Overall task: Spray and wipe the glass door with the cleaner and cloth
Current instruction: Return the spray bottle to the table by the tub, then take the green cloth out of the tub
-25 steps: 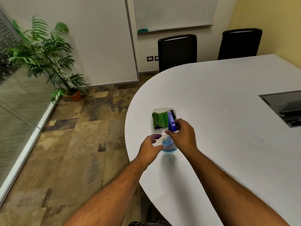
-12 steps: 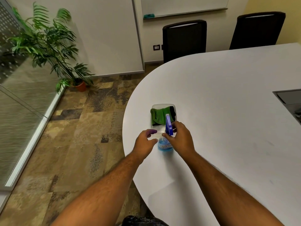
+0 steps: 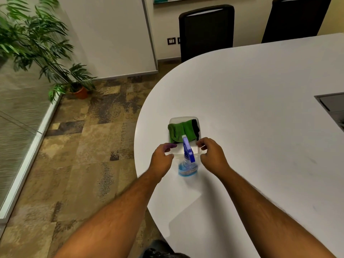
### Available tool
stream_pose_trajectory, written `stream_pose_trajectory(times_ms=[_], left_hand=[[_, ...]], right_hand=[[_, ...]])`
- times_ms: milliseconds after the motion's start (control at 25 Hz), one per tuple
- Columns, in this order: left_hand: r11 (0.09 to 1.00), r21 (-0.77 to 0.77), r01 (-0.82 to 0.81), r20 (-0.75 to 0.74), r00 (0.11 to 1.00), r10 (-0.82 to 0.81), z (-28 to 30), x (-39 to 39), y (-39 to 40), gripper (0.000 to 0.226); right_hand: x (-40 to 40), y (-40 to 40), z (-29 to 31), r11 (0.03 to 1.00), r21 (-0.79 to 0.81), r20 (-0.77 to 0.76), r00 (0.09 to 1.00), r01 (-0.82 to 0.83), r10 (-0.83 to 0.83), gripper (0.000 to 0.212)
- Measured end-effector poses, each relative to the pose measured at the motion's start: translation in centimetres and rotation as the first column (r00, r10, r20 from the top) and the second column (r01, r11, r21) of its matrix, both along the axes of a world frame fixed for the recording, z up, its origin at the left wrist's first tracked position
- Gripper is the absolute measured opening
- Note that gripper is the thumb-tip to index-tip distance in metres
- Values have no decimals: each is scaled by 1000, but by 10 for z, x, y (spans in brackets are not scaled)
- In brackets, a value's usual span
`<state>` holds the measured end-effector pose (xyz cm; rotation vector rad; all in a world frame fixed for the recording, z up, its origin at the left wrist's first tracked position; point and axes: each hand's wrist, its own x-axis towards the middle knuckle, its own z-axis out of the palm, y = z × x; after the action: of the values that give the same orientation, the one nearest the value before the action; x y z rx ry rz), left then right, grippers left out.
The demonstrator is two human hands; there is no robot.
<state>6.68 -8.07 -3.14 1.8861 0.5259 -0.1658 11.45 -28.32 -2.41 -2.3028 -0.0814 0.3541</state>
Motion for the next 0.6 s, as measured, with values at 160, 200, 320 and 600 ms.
stream_pose_trajectory(times_ms=[160,200,320,600], left_hand=[[997,69,30,26,999,-32,-11,44,17,40],[987,147,67,45,996,-74,-15,56,21,38],[849,471,239,52,954,-297,-22,91,33,28],[221,725,653,-310,595,-741,-34,139,51,38]], right_hand=[[43,24,-1,994,-106,27,999,-40,43,42],[54,31,-2,988,-136,31,996,-76,81,40],[83,46,-9,953,-248,22,982,-174,185,41],[109,58,-38,503,-739,-150,838,-448,525,52]])
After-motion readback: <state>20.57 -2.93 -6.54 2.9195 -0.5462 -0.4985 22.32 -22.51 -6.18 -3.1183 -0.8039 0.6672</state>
